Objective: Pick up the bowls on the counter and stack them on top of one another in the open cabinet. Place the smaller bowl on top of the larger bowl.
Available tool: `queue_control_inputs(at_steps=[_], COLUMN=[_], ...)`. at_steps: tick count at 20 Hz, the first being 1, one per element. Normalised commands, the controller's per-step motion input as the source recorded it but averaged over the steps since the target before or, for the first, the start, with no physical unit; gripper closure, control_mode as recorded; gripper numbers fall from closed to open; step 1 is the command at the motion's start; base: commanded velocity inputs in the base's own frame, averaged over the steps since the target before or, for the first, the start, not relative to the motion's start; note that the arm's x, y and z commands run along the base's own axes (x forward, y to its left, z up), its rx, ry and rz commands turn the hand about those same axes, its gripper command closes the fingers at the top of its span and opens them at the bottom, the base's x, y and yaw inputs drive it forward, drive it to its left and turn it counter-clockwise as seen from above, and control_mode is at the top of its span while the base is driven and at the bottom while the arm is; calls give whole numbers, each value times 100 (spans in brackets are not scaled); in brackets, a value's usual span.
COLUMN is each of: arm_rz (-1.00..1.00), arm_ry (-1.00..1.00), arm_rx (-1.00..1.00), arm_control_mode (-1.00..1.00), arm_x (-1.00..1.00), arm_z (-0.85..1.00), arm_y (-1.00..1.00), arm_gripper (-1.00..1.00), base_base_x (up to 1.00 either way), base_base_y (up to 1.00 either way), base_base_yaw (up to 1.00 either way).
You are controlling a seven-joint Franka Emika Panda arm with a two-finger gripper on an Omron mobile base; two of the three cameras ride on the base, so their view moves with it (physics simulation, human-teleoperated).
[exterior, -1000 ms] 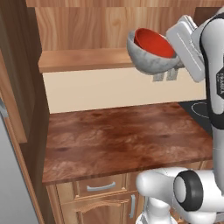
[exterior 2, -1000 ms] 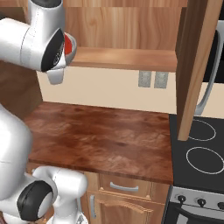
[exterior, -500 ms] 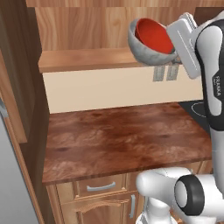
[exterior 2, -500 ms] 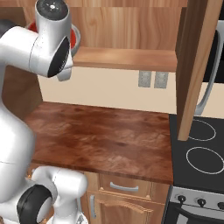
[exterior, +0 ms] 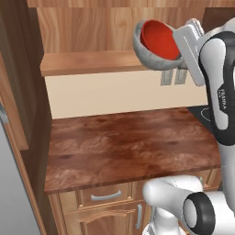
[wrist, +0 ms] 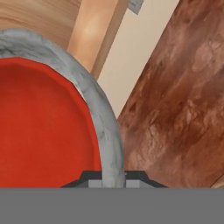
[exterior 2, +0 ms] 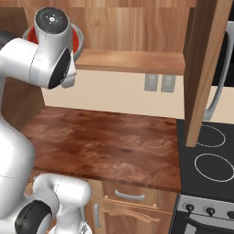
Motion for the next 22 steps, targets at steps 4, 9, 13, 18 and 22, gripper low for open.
queue_control_inputs(at_steps=[4, 9, 13, 18, 22], arm_rz=[0, 0, 0, 0, 0], arm_ry=[5, 8, 8, 1, -1], arm_rx=[0, 0, 0, 0, 0], arm_control_mode=[-100, -100, -100, -100, -100], arm_x=[45, 64, 65, 57, 37], arm_z=[0, 11, 9, -1, -13], arm_y=[0, 0, 0, 0, 0], arm_gripper=[100, 100, 100, 100, 100], base_base_x=[0, 0, 0, 0, 0], base_base_y=[0, 0, 0, 0, 0], base_base_yaw=[0, 0, 0, 0, 0])
